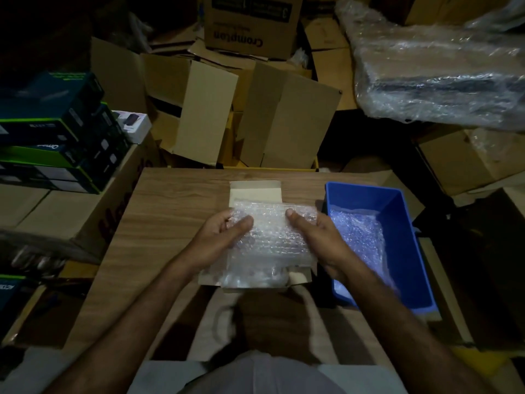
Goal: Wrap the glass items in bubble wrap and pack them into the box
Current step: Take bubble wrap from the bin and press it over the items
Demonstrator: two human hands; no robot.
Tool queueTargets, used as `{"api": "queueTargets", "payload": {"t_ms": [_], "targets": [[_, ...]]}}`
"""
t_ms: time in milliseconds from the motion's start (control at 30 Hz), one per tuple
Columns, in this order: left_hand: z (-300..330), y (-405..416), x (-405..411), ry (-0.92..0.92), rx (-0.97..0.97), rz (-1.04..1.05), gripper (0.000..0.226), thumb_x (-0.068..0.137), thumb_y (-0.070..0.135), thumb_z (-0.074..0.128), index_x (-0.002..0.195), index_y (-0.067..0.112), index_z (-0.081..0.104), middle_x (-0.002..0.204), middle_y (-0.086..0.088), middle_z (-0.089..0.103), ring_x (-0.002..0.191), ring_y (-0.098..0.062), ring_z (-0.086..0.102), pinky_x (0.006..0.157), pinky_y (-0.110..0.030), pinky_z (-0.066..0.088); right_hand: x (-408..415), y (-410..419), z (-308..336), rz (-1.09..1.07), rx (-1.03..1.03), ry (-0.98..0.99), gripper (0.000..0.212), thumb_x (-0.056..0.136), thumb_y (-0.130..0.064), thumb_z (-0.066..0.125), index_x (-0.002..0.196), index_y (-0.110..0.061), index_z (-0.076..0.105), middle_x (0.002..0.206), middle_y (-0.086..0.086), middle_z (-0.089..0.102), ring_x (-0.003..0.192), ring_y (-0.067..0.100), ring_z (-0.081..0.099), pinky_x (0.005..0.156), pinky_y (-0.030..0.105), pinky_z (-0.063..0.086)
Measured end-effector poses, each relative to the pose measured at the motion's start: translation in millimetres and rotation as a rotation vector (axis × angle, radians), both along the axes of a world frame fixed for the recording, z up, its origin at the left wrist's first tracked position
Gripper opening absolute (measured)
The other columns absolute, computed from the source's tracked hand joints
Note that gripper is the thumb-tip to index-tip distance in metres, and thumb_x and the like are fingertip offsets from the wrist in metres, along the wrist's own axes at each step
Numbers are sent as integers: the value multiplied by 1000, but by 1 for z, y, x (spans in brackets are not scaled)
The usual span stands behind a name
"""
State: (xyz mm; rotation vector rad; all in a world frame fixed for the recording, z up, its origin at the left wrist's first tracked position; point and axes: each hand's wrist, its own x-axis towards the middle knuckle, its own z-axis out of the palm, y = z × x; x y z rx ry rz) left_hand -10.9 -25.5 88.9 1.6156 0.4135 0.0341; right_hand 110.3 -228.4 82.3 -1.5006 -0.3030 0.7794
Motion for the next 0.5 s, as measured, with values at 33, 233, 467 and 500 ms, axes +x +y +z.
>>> {"api": "queueTargets", "payload": {"t_ms": [33, 233, 467, 500], "targets": [[-6, -3, 2, 1, -32, 25, 37, 97, 36, 64, 125, 14, 64, 118, -5, 74, 110, -21, 70, 94, -37, 57, -4, 3, -6, -42, -6, 17, 44, 91, -46, 71, 124, -19, 63, 114, -6, 74, 108, 12, 70, 94, 36, 56], [-36, -11, 7, 82, -11, 428, 32, 98, 38, 62, 127, 26, 55, 123, -5, 66, 114, -29, 65, 99, -53, 53, -25, -6, -34, -22, -21, 30, 70, 83, -35, 84, 138, -31, 41, 132, 7, 62, 114, 17, 68, 93, 41, 59], [-29, -10, -5, 35, -156, 123, 49, 97, 26, 64, 143, 37, 52, 132, 12, 59, 114, 0, 64, 86, -22, 56, -18, -12, -40, 33, 9, -248, 72, 89, -16, 78, 149, -37, 44, 153, -8, 48, 139, 14, 49, 112, 42, 44], [-28, -7, -10, 33, -163, 34, 53, 91, 21, 72, 140, 33, 57, 133, 13, 59, 115, 2, 63, 87, -20, 55, -16, -14, -42, 41, -5, -227, 66, 85, -14, 81, 143, -31, 54, 146, -5, 56, 134, 14, 54, 109, 38, 46]]}}
